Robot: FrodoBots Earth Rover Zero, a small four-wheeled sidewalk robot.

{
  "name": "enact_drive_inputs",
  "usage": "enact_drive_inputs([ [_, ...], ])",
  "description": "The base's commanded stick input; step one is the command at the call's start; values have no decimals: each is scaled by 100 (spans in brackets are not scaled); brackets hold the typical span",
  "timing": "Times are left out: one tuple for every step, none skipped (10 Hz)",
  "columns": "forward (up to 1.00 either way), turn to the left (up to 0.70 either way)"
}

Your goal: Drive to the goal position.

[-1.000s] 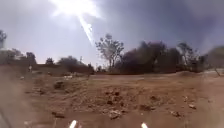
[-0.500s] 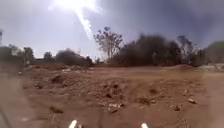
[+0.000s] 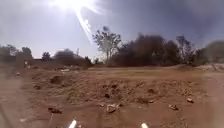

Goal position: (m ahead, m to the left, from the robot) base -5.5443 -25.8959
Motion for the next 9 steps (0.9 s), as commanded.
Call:
enact_drive_inputs([
  [0, -45],
  [0, -45],
  [0, -45],
  [0, -45],
  [0, -45],
  [0, -45],
  [85, -27],
  [85, -27],
  [85, -27],
])
